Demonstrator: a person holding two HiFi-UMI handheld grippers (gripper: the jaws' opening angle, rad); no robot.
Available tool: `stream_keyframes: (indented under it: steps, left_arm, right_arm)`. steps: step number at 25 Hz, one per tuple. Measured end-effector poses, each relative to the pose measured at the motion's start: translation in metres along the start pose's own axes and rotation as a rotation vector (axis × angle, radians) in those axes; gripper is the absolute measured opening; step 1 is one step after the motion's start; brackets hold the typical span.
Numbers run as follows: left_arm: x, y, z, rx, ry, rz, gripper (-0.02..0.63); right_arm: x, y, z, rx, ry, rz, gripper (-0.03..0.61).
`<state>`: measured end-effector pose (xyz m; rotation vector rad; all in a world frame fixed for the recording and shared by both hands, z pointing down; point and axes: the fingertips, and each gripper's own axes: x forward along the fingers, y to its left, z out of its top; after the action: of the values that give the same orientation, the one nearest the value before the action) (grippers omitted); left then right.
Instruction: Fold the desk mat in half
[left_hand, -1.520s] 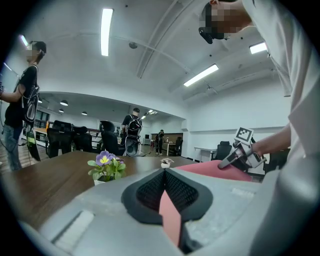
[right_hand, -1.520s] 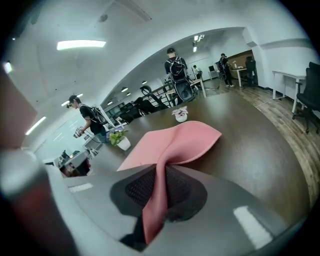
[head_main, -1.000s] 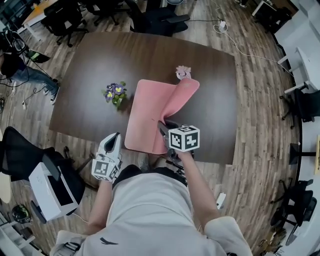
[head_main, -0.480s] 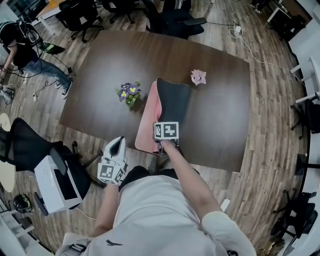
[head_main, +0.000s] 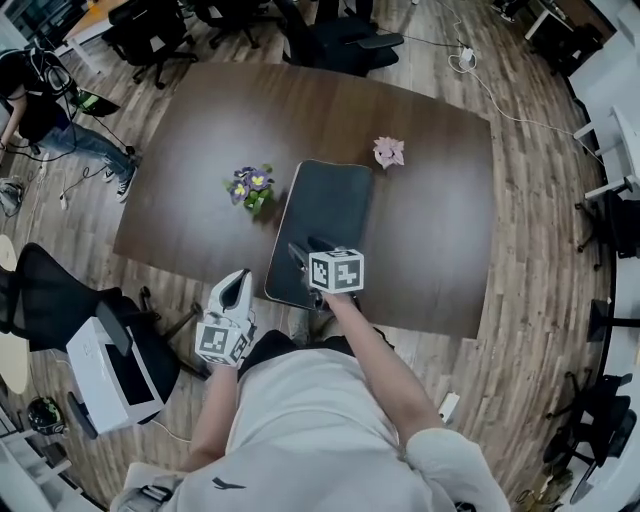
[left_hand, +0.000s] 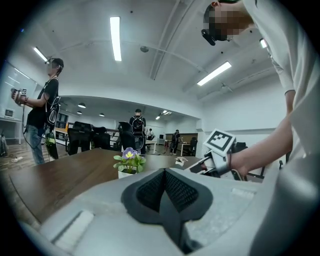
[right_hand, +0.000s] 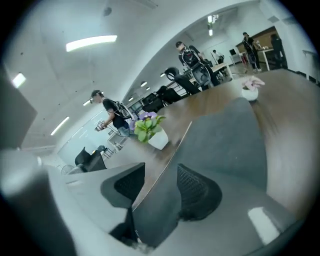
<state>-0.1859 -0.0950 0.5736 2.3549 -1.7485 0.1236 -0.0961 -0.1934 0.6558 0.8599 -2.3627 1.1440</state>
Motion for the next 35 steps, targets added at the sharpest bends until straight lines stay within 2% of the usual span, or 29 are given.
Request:
stream_keyframes:
  steps: [4,7,10,14,16,20,22,25,29,35]
  left_arm:
    - [0.01,-0.003,0.001,0.004,-0.004,-0.033,0.005]
    - [0.021,-0.01,0.006,0.01,-0.014,-0.069,0.005]
    - [0.035,-0.018,0.017,0.022,-0.034,-0.113,0.005]
    - [0.047,-0.032,0.039,0.031,-0.085,-0.162,0.005]
    - [0.052,-0.039,0.051,0.042,-0.111,-0.183,0.005]
    - [0.063,-0.041,0.061,0.059,-0.124,-0.209,0.005]
    - [0.067,-0.04,0.059,0.054,-0.118,-0.213,0.005]
    - [0.07,-0.038,0.059,0.034,-0.117,-0.215,0.005]
    - [0.074,-0.034,0.063,0.007,-0.129,-0.212,0.005]
    - [0.081,-0.038,0.069,0.021,-0.138,-0.22,0.005]
  right_arm:
    - [-0.06,0.015,0.02,-0.083,-0.157,0.078,0.183]
    - [-0.118,0.024,0.043,-0.206,-0.322,0.104,0.178]
    - [-0.18,0.011,0.06,-0.341,-0.465,-0.017,0.167]
    - [-0.255,-0.032,0.057,-0.509,-0.541,-0.319,0.075]
    - [-0.286,-0.057,0.05,-0.5,-0.573,-0.454,0.001]
    - [-0.331,-0.078,0.042,-0.452,-0.671,-0.606,0.0]
    - [-0.341,-0.084,0.041,-0.437,-0.692,-0.651,0.0]
    - [-0.346,-0.088,0.043,-0.413,-0.713,-0.669,0.0]
    - [-0.345,-0.085,0.046,-0.395,-0.721,-0.645,-0.002]
    - [-0.343,-0.089,0.05,-0.389,-0.721,-0.625,-0.002]
